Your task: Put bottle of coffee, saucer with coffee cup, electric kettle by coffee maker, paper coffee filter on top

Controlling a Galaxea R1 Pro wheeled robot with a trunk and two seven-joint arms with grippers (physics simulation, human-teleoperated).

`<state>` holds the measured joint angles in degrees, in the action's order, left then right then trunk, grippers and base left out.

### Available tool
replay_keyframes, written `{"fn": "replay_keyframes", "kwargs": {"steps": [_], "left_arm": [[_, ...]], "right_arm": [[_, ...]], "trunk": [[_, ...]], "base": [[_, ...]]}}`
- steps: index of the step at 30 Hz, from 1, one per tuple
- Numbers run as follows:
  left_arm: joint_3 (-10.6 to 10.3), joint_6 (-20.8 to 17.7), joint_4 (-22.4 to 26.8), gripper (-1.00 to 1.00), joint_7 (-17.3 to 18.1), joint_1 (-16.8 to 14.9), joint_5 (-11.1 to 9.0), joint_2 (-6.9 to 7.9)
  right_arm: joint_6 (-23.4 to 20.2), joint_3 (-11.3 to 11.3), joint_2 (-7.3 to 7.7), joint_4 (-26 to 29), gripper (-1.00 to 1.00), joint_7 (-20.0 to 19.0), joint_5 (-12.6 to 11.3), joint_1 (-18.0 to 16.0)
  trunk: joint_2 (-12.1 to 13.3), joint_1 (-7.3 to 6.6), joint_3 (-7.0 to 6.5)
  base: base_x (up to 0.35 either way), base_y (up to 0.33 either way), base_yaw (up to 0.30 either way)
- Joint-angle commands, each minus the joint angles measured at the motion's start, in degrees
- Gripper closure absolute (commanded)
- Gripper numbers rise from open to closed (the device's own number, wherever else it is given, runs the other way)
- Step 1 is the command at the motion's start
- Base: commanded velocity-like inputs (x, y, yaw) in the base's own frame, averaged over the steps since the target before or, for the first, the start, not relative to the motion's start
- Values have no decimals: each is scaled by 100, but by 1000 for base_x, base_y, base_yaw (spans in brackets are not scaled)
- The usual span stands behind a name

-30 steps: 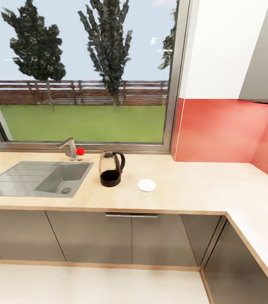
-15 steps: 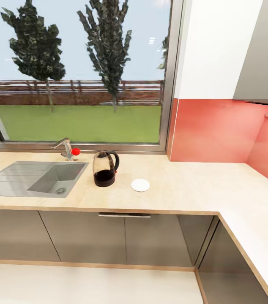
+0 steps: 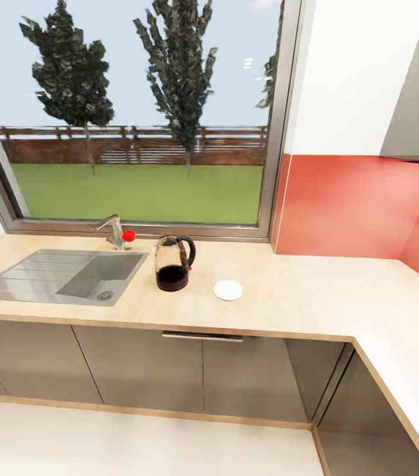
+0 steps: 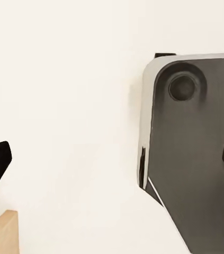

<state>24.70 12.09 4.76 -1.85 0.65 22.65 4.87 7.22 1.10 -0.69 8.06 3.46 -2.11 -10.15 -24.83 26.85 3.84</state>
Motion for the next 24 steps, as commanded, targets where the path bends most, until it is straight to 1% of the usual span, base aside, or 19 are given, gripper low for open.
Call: {"fn": "replay_keyframes", "kwargs": {"steps": [1,5,7,9,10,12,14,15,16,17,19,21,23,24], "left_arm": [[32,19,52,-100,-15,-10,60,-6],[34,24,518,-100,-9,-121,56,-54],[34,31,749,-100,-9,-186,52,-88],[36,53,1092,-100,-4,-300,49,-157],[38,77,1179,-100,-3,-332,48,-176],[41,231,1422,-100,-5,-421,42,-232],[43,639,1728,-100,-7,-534,-18,-307],[43,882,1859,-100,-7,-576,-76,-342],[42,1002,1919,-100,-7,-592,-109,-360],[34,1221,2042,-100,-8,-622,-175,-402],[28,1476,2254,-100,-8,-683,-266,-460],[27,1630,2516,-100,-8,-743,-378,-499],[25,1730,2874,-100,-8,-818,-623,-527],[12,1770,3142,-100,0,-880,-911,-539]], "right_arm": [[21,14,-1,-2,-100,17,-23,-4],[27,7,1,53,-100,20,-25,-4],[35,9,0,187,-100,22,-26,-4],[44,11,-3,497,-100,23,-24,-4],[45,13,-4,574,-100,25,-23,-4],[56,17,-14,777,-100,24,-20,-4],[102,20,-78,1050,-100,24,-18,-4],[154,20,-104,1227,-100,24,-18,-4],[190,21,-115,1323,-100,24,-18,-4],[277,21,-131,1512,-100,22,-21,-4],[449,21,-145,1752,-100,18,-23,-4],[674,21,-152,1945,-100,17,-29,-4],[970,18,-160,2167,-100,15,-32,-4],[1168,18,-167,2362,-100,15,-33,-4]], "trunk": [[-10,3,11],[-10,3,11],[-10,3,11],[-10,3,11],[-10,3,11],[-10,3,11],[-10,3,11],[-10,3,11],[-10,3,11],[-10,3,11],[-10,3,11],[-10,3,11],[-10,3,11],[-10,3,11]], "base": [[0,0,68],[0,0,27],[0,0,8],[0,0,4],[0,0,2],[0,0,1],[0,0,0],[0,0,0],[0,0,0],[0,0,0],[0,0,0],[0,0,0],[0,0,0],[0,0,0]]}}
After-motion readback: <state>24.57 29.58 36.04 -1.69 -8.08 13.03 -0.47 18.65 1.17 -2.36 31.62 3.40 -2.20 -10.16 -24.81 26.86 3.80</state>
